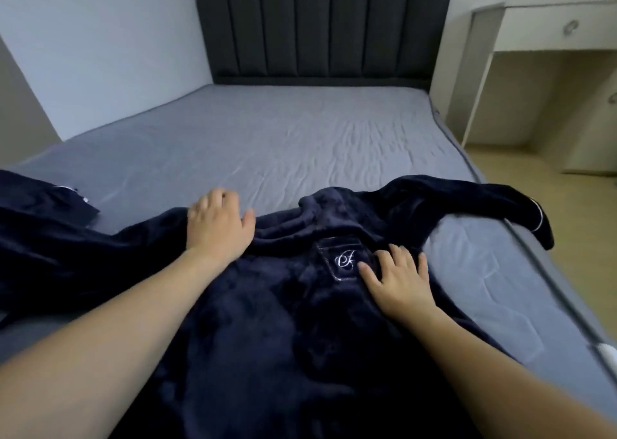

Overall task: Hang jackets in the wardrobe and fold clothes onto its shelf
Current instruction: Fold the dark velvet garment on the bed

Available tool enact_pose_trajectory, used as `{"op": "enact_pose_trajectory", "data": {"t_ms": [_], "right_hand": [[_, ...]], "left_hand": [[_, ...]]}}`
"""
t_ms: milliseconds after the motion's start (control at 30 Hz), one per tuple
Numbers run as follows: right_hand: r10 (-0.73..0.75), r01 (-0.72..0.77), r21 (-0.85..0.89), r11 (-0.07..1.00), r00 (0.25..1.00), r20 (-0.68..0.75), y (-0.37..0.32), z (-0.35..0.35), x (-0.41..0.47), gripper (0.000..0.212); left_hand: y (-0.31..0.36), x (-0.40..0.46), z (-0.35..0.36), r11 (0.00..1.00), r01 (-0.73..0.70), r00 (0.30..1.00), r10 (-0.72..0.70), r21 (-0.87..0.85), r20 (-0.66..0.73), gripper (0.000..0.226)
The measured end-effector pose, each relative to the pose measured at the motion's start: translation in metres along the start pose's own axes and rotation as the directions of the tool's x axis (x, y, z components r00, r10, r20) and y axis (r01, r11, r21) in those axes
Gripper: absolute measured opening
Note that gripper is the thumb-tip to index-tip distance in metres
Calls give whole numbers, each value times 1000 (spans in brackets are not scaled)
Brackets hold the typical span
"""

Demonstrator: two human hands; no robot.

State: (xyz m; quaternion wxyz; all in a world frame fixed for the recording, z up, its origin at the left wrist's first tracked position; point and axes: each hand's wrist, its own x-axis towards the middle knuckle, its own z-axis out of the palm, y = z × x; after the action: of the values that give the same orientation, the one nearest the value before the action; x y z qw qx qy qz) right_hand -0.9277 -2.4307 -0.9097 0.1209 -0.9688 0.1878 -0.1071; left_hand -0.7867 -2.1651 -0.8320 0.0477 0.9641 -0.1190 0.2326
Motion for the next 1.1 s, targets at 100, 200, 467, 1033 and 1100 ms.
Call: {"op": "enact_pose_trajectory", "data": {"t_ms": [100,200,467,1033,1100], "right_hand": [[133,-127,40,991,974,-184,11,-5,30,43],[240,-232,60,971,952,-192,31,-7,52,46],[216,-202,92,975,959,-183,41,11,44,66],[676,29,971,-237,723,144,96,-13,61,23],[533,102,768,-632,777,335,122,-27,66,21]], "left_hand": [[30,50,14,954,76,897,63,-292,438,49],[55,63,28,973,124,474,117,-197,873,45],[44,138,41,981,-92,991,74,171,111,37],[386,149,71,705,-109,665,576,-701,476,28],[402,149,76,454,295,688,510,-841,517,29]]}}
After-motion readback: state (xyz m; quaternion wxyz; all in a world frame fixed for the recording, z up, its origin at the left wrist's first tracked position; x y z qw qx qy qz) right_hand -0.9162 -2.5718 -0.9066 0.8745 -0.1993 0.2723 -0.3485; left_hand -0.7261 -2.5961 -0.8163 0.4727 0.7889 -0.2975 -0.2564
